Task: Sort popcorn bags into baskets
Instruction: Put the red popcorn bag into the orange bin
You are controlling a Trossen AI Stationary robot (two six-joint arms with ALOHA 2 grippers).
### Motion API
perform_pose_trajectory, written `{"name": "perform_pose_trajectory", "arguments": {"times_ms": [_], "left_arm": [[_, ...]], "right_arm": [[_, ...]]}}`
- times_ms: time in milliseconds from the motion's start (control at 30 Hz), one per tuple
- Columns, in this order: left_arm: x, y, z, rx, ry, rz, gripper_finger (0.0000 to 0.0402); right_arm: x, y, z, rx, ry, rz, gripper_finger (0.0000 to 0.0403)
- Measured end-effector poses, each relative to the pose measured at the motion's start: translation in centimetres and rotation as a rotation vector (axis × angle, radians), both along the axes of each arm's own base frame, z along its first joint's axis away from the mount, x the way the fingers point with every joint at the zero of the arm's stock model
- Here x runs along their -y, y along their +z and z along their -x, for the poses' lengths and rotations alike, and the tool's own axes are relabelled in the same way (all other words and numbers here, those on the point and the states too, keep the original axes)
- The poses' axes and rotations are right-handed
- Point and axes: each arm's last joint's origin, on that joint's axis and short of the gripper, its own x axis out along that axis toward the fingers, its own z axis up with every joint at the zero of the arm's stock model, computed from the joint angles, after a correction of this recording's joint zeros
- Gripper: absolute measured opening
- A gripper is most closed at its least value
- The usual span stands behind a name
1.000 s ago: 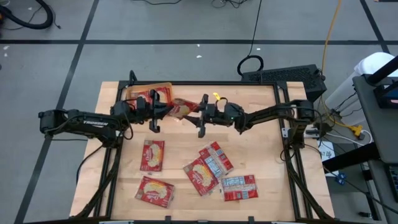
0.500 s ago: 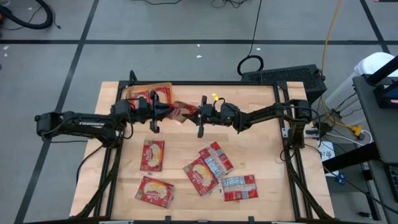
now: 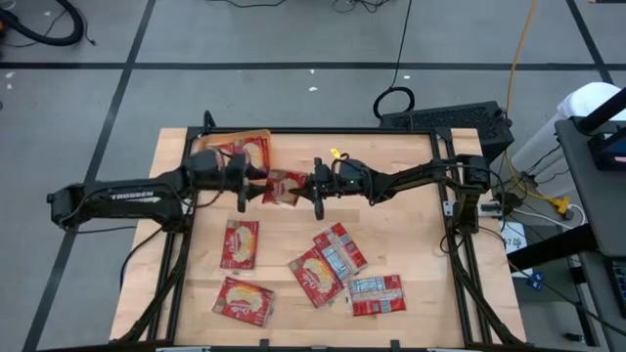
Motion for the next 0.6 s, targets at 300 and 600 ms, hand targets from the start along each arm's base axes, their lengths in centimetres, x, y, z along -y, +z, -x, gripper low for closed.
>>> {"name": "perform_pose_trajectory", "arguments": {"times_ms": [300,600], "left_arm": [[0.7,-0.7,-1.8,0.020,-0.066,-0.031,0.0212],[0.5,-1.1,-2.4,0.013,-0.060,-0.073,0.0073]], "right_arm": [[-0.1,-0.3,0.0,-0.036,0.020,-0.015,0.0017],[-0.1,-0.3,0.0,-0.029,0.016,-0.014,0.0017]]}}
